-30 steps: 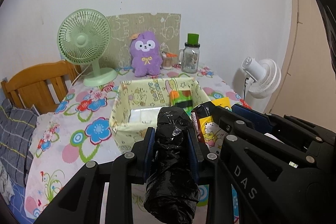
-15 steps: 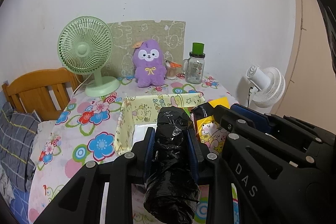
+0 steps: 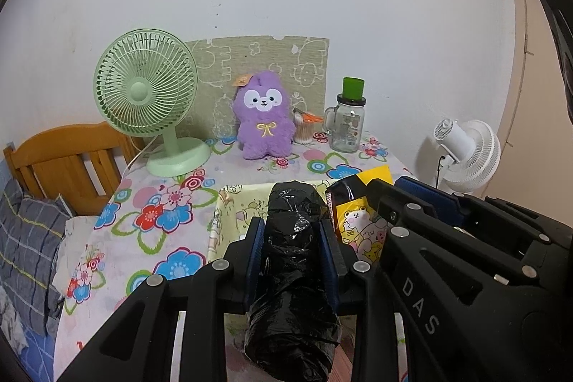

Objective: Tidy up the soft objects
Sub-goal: 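Carry the black bag with the left tool while the right tool carries the tissue pack over the box, then lower the black bag into the box with the left tool while the right tool releases the tissue pack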

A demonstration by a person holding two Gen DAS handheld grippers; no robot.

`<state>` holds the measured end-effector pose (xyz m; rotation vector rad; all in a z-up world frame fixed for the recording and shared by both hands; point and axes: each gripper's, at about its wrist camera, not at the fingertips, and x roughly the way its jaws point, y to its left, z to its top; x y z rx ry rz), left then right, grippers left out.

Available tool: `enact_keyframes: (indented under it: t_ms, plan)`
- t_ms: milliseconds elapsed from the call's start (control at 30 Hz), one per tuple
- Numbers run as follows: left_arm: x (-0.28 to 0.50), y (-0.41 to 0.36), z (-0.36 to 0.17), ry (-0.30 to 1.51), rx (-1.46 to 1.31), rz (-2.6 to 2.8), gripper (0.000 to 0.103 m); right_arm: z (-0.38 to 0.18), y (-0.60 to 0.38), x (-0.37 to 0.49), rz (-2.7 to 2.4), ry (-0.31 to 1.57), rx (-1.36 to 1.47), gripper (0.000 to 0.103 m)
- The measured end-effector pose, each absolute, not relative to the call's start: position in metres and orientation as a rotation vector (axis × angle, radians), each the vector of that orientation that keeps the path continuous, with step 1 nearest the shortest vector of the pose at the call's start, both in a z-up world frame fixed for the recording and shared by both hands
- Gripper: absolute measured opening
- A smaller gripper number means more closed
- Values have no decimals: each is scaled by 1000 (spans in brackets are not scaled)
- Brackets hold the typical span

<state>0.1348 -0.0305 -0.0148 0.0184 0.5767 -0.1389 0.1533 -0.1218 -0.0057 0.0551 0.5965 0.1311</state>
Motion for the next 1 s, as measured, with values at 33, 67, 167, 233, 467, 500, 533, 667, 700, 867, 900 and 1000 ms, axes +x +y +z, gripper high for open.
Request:
enact_keyframes:
  t_ms: [33,67,167,233,467,500,533,667,700,867,900,1000]
  plan:
    - [139,-30,-15,578,19,-138,30,-6,-121,157,132,598,55,21]
    - [142,-29,-15,579,19,-137,30,-7,-121,161,133,601,55,21]
    - [150,-28,-17,585,24,-131,30,-9,-119,170,139,602,56,21]
    - [155,-27,-18,586,26,-129,30,-10,-118,175,140,604,55,21]
    - [172,-25,-25,605,26,-129,30,-19,-116,193,144,626,60,16]
    - [174,-25,-26,608,26,-129,30,-21,-116,196,145,631,61,16]
    - [177,-24,-28,612,26,-128,30,-23,-116,199,145,634,61,16]
    - [186,-24,-34,628,24,-127,30,-29,-116,208,151,650,72,16]
    - [188,-24,-35,632,23,-127,30,-31,-116,211,159,658,76,17]
    - [197,-23,-41,654,20,-127,30,-37,-115,220,150,685,66,22]
    - [199,-23,-42,658,20,-126,30,-38,-115,222,147,689,64,32]
    - [203,-23,-45,666,14,-129,30,-39,-116,222,131,671,59,65]
